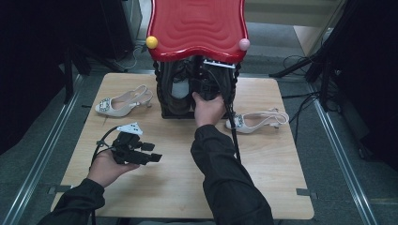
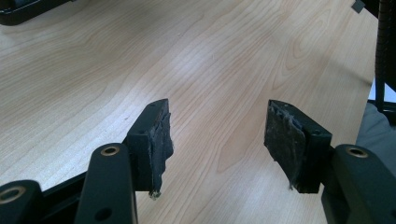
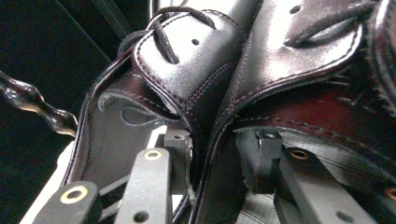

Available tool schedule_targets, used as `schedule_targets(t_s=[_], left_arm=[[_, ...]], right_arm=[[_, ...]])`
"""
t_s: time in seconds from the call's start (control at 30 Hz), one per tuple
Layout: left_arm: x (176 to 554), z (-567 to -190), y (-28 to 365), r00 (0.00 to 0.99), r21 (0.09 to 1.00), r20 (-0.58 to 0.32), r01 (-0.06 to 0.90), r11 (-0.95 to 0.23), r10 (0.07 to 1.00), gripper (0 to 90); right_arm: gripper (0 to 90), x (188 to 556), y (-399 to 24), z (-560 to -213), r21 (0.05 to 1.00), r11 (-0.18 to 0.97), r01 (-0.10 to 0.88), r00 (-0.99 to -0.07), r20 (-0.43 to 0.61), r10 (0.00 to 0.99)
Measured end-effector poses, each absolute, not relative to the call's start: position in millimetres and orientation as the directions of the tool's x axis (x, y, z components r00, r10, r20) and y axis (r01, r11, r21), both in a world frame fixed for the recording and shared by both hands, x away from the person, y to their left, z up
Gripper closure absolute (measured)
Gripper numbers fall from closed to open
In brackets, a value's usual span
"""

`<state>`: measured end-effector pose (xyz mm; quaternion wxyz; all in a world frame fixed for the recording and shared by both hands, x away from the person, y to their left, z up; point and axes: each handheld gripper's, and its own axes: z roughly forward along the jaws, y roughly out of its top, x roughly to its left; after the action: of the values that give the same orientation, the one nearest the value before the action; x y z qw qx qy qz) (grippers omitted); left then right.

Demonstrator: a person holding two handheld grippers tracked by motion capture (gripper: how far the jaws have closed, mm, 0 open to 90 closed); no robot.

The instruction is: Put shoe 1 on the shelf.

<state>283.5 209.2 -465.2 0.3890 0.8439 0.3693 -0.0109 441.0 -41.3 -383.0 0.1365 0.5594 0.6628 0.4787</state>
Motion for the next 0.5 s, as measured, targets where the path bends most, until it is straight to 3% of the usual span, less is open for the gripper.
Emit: schedule_targets(t_s=[0.5], left_arm=[[284.8, -466.3, 208.8, 0.724, 0.642, -0.307, 0.636, -0.427, 0.618, 40.8]], right_arm=[[60.3, 438.1, -52.1, -378.8, 0.792, -0.048, 0.609, -0.37, 0.337, 0.866]])
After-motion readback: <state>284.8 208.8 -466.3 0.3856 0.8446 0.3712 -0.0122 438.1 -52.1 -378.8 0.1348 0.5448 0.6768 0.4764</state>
